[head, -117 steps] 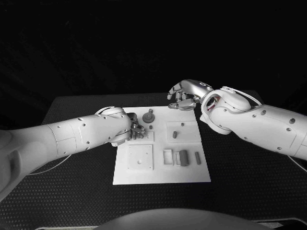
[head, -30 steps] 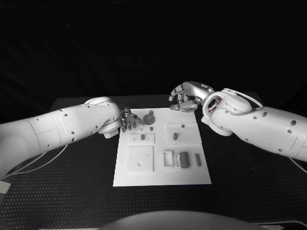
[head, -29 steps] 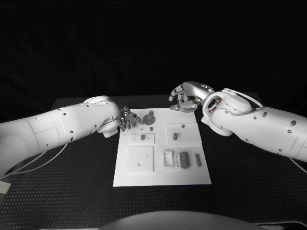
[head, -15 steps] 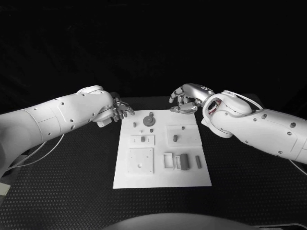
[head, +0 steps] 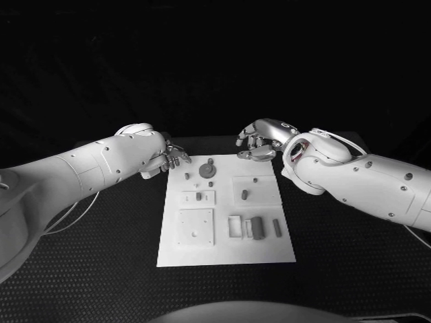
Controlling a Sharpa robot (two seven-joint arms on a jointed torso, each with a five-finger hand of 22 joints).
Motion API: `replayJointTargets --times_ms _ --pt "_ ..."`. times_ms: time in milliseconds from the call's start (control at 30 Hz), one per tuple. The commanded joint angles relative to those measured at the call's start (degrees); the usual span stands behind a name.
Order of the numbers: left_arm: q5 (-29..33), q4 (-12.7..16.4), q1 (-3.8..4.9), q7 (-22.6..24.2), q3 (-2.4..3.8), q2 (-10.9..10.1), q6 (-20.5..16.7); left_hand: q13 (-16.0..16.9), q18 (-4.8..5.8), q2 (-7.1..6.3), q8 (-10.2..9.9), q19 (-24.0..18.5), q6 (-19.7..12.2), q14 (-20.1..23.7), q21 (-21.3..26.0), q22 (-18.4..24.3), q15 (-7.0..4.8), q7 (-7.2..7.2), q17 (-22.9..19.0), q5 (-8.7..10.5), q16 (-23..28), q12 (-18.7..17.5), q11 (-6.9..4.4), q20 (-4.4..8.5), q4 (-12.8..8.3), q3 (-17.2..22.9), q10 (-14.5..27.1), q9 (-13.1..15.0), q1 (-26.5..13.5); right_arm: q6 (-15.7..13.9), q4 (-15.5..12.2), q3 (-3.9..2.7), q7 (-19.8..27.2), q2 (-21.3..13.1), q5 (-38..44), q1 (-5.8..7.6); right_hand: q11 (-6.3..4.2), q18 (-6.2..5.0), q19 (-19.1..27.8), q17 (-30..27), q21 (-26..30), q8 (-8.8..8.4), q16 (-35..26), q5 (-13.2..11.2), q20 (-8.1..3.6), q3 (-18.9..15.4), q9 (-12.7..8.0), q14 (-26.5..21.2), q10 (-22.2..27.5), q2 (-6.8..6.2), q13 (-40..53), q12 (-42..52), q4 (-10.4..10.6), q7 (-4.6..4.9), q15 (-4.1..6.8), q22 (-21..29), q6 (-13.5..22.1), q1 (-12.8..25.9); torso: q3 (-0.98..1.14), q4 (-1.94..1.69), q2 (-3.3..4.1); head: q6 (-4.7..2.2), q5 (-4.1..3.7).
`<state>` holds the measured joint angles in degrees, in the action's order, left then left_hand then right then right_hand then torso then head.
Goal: Assemble the parts on the task board
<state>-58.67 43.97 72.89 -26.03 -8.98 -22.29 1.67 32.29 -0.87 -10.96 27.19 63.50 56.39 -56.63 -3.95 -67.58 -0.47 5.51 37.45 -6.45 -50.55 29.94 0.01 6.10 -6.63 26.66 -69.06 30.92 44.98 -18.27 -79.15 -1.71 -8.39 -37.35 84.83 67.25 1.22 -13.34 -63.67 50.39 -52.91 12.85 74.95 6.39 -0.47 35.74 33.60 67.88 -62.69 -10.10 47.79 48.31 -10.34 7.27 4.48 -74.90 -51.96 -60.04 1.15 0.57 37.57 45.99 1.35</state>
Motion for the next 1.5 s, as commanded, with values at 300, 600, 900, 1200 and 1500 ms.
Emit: replayJointTargets --times_ms 300,600,900,1200,1500 --pt "-1.94 -3.58 -2.18 2.41 -0.18 1.94 3.42 -0.3 -0.23 -1.45 -3.11 -0.93 -3.54 1.08 -0.05 0.13 0.21 1.2 -0.57 2.63 -1.25 1.28 0.61 -0.21 3.01 0.97 0.97 -1.12 -0.82 0.42 -0.42 -0.03 0.44 -0.02 -0.24 0.01 0.16 -1.66 0.01 -0.09 0.39 -0.37 -0.37 0.04 -0.35 -0.12 -0.12 0.04 0.33 -0.01 0.11 -0.24 0.61 0.6 0.38 -0.25 0.15 0.88 0.03 0.02 0.13 0.29 -0.33" --pt "1.72 -4.5 -2.4 3.09 -0.19 1.95 5.23 -0.29 -0.29 -1.04 -3.29 -0.81 -3.38 1.05 -0.12 0.07 0.15 1.16 -0.64 2.67 -1.56 1.63 0.57 -0.17 3.76 0.96 0.96 -1.17 -1.17 0.45 -0.57 -0.04 0.39 -0.15 -0.42 0.01 0.16 -1.66 0.01 -0.09 0.4 -0.37 -0.37 0.04 -0.35 -0.15 -0.13 0.04 0.33 -0.06 0.11 -0.24 0.68 0.6 0.37 -0.25 0.15 0.95 0.01 -0.12 0.02 0.51 -0.6" --pt "1.82 -4.64 -2.4 4.14 -0.19 2.71 5.65 -0.19 -0.34 0.4 -3.26 -0.55 -2.66 0.87 -0.26 -0.18 -0.01 0.9 -0.73 2.56 -2.16 2.35 0.32 -0.06 3.51 0.4 0.75 -1.11 -0.61 0.6 -0.29 -0.04 0.44 0.35 -0.45 0.01 0.16 -1.66 0.01 -0.09 0.41 -0.37 -0.38 0.05 -0.36 -0.15 -0.13 0.05 0.33 -0.07 0.12 -0.24 0.74 0.6 0.37 -0.25 0.14 0.98 0.01 -0.09 -0.01 0.66 -0.47" --pt "1.66 -5.73 -2.52 3.87 -0.21 3.6 5.95 -0.34 -0.25 3.4 -3.56 -0.28 -1.76 0.72 -0.23 -0.53 -0.21 0.63 -1.21 1.99 -2.75 3.13 0.07 0.14 1.57 -1.18 0.65 -1.17 0.74 0.56 -0.3 -0.04 0.41 0.42 -0.45 0.01 0.16 -1.66 0.0 -0.09 0.42 -0.37 -0.38 0.05 -0.36 -0.14 -0.12 0.05 0.33 -0.06 0.12 -0.24 0.76 0.6 0.37 -0.25 0.14 0.98 0.01 -0.04 -0.01 0.63 -0.3" --pt "1.65 -7.1 -2.74 4.09 -0.21 4.58 6.39 -0.58 -0.18 5.41 -3.88 -0.2 -1.4 0.68 -0.17 -0.63 -0.25 0.58 -1.61 1.86 -3.03 3.47 0.02 0.2 0.03 -2.16 0.65 -1.25 1.39 0.58 -0.23 -0.04 0.39 0.56 -0.45 0.01 0.16 -1.66 0.0 -0.09 0.42 -0.36 -0.38 0.06 -0.37 -0.14 -0.12 0.06 0.33 -0.05 0.13 -0.24 0.79 0.59 0.37 -0.25 0.12 0.98 0.03 -0.04 0.0 0.67 -0.36"
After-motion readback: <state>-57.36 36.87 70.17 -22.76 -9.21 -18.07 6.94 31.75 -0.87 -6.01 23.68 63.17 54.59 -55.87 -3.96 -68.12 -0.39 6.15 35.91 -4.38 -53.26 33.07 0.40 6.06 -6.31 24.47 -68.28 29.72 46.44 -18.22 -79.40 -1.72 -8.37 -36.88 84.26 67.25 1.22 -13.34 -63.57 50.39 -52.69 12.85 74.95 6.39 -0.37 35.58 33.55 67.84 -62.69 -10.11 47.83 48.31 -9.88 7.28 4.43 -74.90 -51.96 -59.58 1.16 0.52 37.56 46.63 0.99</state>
